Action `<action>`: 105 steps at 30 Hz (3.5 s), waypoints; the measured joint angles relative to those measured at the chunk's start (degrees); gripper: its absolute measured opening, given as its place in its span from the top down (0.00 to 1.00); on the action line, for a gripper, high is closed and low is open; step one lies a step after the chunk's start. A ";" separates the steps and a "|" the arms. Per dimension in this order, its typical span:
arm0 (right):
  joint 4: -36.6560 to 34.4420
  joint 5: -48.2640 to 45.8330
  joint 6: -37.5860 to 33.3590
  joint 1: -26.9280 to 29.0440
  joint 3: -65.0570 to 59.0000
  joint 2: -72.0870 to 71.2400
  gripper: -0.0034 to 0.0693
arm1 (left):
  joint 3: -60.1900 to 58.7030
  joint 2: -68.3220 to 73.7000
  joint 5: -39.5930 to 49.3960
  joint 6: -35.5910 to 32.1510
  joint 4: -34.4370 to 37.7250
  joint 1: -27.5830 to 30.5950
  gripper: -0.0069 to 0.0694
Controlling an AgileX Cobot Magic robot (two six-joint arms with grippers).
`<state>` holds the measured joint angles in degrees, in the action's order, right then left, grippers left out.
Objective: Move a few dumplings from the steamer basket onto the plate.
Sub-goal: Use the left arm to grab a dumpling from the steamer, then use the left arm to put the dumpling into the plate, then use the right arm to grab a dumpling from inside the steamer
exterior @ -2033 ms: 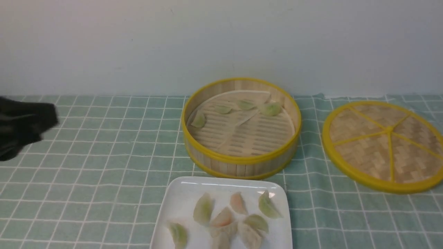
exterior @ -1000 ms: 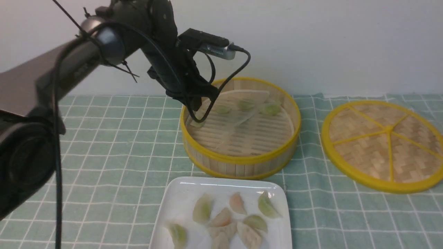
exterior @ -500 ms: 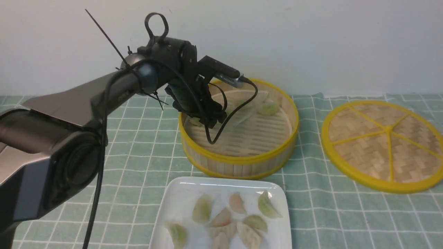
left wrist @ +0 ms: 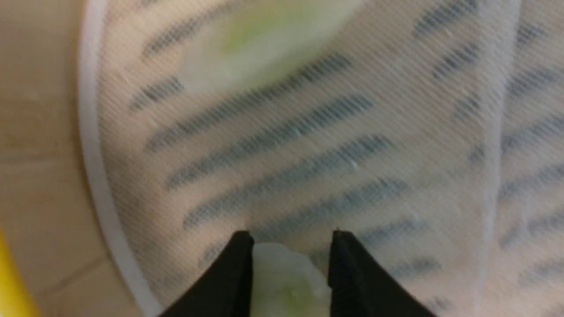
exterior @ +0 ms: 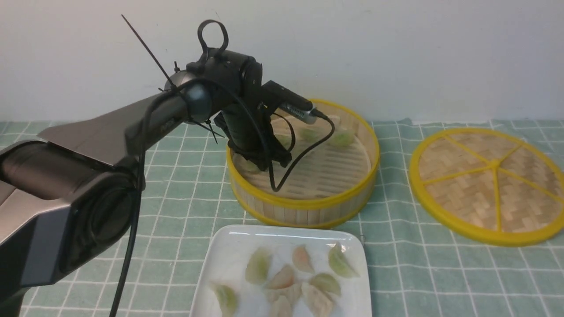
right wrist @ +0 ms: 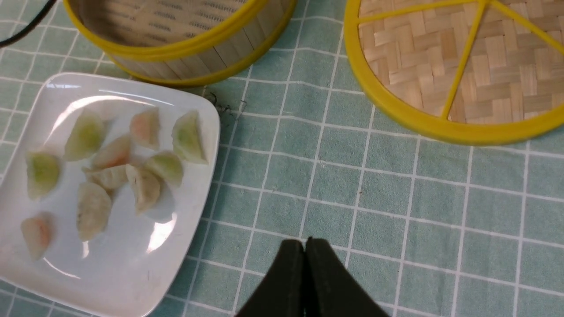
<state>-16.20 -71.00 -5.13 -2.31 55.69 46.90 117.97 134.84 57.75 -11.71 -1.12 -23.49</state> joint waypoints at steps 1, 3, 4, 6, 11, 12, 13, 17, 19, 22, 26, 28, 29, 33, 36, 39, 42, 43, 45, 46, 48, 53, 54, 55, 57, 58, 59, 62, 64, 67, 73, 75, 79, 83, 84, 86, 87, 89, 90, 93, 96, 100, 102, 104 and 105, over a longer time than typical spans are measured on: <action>0.00 -0.06 0.00 0.00 0.00 0.00 0.97 | 0.00 -0.74 0.81 0.00 0.00 -0.07 0.66; 0.00 -0.12 0.00 0.00 0.00 0.00 0.97 | 0.24 -2.77 2.58 0.00 0.00 -0.07 0.66; 0.00 -0.51 0.00 0.00 0.00 0.00 0.97 | 0.57 -5.17 5.20 0.00 0.31 -0.07 0.66; 0.00 -0.84 0.00 0.00 0.00 0.00 0.97 | 0.91 -9.21 9.18 0.00 1.12 -0.07 0.66; -0.11 -0.94 0.00 0.00 0.00 0.00 0.97 | -1.08 -19.20 12.49 -0.14 4.72 -0.07 0.66; -0.14 -0.94 0.00 0.00 0.00 0.00 0.97 | -1.44 -19.63 12.49 -0.14 4.89 -0.07 0.66; -0.14 -0.94 0.00 0.00 0.00 0.00 0.97 | -3.08 -21.29 12.49 -0.14 5.83 -0.07 0.66; -0.14 -0.94 0.00 0.00 0.00 0.05 0.97 | -19.75 -30.85 12.54 -0.08 10.82 -1.26 0.66; -0.14 -0.94 0.00 0.00 0.06 0.05 0.97 | -27.88 -33.87 12.54 0.33 12.37 -2.31 0.66; -0.14 -0.88 -0.05 0.00 0.06 0.05 0.97 | -36.89 -36.20 12.41 0.27 14.26 -4.65 0.66; -0.25 -0.38 -0.05 0.00 0.06 0.06 0.97 | -48.85 -36.41 3.73 -0.20 16.26 -9.76 0.66; -0.38 -0.38 -0.05 0.00 0.06 0.06 0.97 | -50.56 -35.88 1.25 -0.20 16.26 -10.49 0.66; -0.68 -0.36 -0.39 0.00 0.06 0.06 0.97 | -51.72 -34.99 -0.83 -0.20 16.32 -11.20 0.66; -1.90 -0.31 -3.81 0.00 0.15 0.79 0.97 | -52.26 -31.96 -3.13 0.52 16.52 -11.51 0.60; -4.46 -0.56 -5.64 0.00 1.19 3.58 0.97 | -52.26 -30.72 -3.64 2.27 16.46 -11.51 0.42; -6.32 -1.07 -6.85 0.00 2.52 6.54 0.97 | -52.26 -30.60 -3.70 3.31 16.46 -11.51 0.32; -8.55 -0.94 -10.37 -0.88 5.93 13.32 0.97 | -51.25 -31.76 -2.91 4.92 14.95 -11.43 0.34; -8.59 -0.63 -11.27 -1.80 7.18 15.46 0.97 | -51.01 -32.55 -2.56 5.34 14.28 -11.29 0.39; -8.13 0.30 -12.22 -4.20 9.56 19.12 0.97 | -50.78 -35.37 -2.30 6.22 13.13 -10.47 0.55; -7.44 1.15 -12.60 -5.88 11.67 22.15 0.97 | -50.63 -37.40 -2.10 6.66 12.64 -9.60 0.67; -6.34 2.01 -12.92 -8.02 14.08 25.43 0.97 | -50.50 -40.65 -1.72 7.19 12.02 -8.41 0.79; 0.83 6.30 -13.29 -16.16 28.05 43.17 0.95 | -50.45 -52.84 3.12 8.54 11.34 -1.34 0.92; 1.24 6.39 -13.32 -16.35 28.61 43.85 0.95 | -50.45 -53.22 3.36 8.59 11.28 -0.83 0.92; 2.55 6.69 -13.52 -17.84 33.95 49.98 0.93 | -50.45 -56.22 5.41 8.65 11.10 1.13 0.92; 3.47 6.81 -14.13 -18.91 38.96 54.76 0.90 | -50.45 -58.70 6.91 8.72 10.91 2.91 0.92; 3.69 6.88 -14.55 -19.28 40.23 56.79 0.88 | -50.45 -59.17 7.42 8.71 10.91 3.23 0.92; 4.01 6.88 -15.81 -20.02 45.36 61.45 0.85 | -50.45 -60.46 8.28 8.77 10.91 4.05 0.92; 5.15 6.82 -18.59 -21.44 54.86 70.92 0.73 | -50.45 -63.21 9.94 8.82 10.67 4.75 0.92; 6.05 6.54 -19.41 -21.88 58.51 75.05 0.67 | -50.45 -64.08 10.32 8.82 10.67 4.75 0.92; 10.77 5.37 -20.48 -22.78 67.96 84.47 0.49 | -50.45 -66.01 11.55 8.82 10.41 4.75 0.92; 17.38 5.56 -20.81 -22.85 75.56 93.34 0.33 | -50.45 -67.69 12.99 9.11 7.44 4.75 0.92; 19.04 7.39 -20.96 -22.85 76.36 94.82 0.31 | -50.45 -67.97 13.05 9.58 5.78 4.75 0.92; 20.79 12.16 -20.96 -22.85 77.07 96.62 0.30 | -50.45 -68.08 13.24 9.96 3.01 4.75 0.92; 22.17 15.30 -20.96 -22.85 77.13 97.53 0.30 | -50.45 -68.08 13.42 10.02 2.42 4.75 0.92; 22.27 15.50 -20.96 -22.85 77.13 97.60 0.30 | -50.45 -68.08 13.42 10.07 2.42 4.75 0.92; 23.55 16.00 -20.96 -22.85 77.13 97.73 0.30 | -50.45 -68.08 13.44 10.11 2.40 4.75 0.92; 23.65 16.05 -20.96 -22.85 77.13 97.80 0.30 | -50.45 -68.16 13.44 10.13 2.35 4.75 0.92; 24.91 16.13 -20.85 -22.85 77.13 98.00 0.31 | -50.45 -68.28 13.44 10.18 2.30 4.75 0.92; 24.88 16.13 -20.60 -22.85 77.13 98.05 0.33 | -50.45 -68.39 13.49 10.18 2.30 4.75 0.92; 25.10 15.78 -18.72 -22.85 77.13 98.10 0.40 | -50.45 -68.72 13.49 10.19 2.30 4.75 0.92; 25.58 14.02 -15.33 -22.87 77.51 98.01 0.45 | -50.45 -69.03 13.66 10.19 2.25 4.75 0.92; 24.76 9.75 -13.04 -22.87 77.71 96.78 0.45 | -50.45 -69.09 13.80 10.24 2.18 4.75 0.92; 22.43 5.35 -12.09 -22.87 78.46 94.79 0.45 | -50.45 -69.14 13.80 10.24 2.18 4.75 0.92; 19.81 2.11 -11.95 -22.87 79.30 92.19 0.45 | -50.45 -69.14 13.80 10.24 2.18 4.75 0.92; 19.27 1.83 -11.95 -22.87 79.39 91.63 0.45 | -50.45 -69.14 13.80 10.24 2.18 4.75 0.92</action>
<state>3.08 -69.17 -17.08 -25.18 135.09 138.53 67.52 65.71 71.54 -1.47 1.06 -18.74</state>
